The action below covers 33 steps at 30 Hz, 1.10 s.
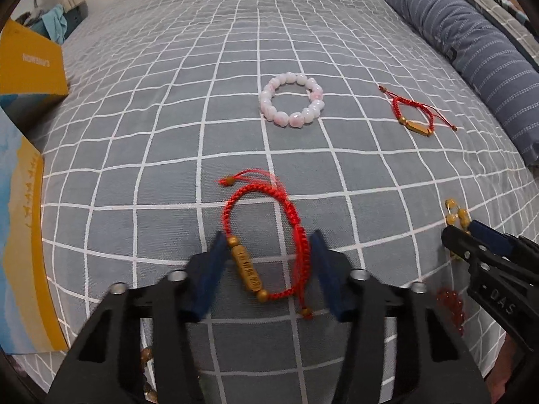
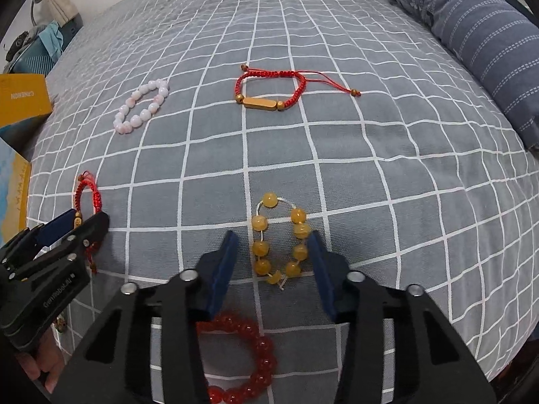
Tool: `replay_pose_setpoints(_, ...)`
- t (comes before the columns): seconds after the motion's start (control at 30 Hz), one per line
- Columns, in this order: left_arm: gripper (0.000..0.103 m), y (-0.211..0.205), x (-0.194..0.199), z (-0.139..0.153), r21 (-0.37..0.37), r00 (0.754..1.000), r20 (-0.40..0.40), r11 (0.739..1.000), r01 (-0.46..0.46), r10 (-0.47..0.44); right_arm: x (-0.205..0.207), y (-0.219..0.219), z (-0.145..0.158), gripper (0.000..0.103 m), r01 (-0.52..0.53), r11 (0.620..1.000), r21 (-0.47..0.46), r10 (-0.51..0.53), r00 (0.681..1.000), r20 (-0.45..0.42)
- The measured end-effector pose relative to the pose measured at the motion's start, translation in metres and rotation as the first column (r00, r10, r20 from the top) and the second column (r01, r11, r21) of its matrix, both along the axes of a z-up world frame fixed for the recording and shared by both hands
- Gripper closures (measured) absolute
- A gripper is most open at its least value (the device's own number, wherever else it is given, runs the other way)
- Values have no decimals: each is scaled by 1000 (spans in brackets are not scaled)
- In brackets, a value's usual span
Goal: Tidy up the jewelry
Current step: 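Grasp the red cord bracelet with the left tool while the right tool grasps the amber bracelet, then carry the red cord and amber bracelets with both tools into the white box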
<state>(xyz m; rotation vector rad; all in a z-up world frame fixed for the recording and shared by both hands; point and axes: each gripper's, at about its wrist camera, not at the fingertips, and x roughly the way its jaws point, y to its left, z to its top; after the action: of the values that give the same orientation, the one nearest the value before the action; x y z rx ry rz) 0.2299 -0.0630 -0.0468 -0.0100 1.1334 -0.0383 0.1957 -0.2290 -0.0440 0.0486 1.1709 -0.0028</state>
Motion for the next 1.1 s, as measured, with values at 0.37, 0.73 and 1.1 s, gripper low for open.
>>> replay_pose_setpoints(0.37, 92, 4, -7, 9, -40, 1000, 8, 999, 14, -14, 0, -1, 2, 89, 21, 1000, 9, -21, 1000, 7)
replay_pose_setpoints(0.73, 92, 8, -11, 21, -54, 999, 32, 998, 14, -12, -2, -1, 9, 89, 22, 1000, 10, -23, 999, 34)
replay_pose_setpoints(1.1, 92, 8, -18, 38, -62, 997, 78, 998, 22, -18, -11, 1, 29, 89, 22, 1000, 15, -23, 996, 88)
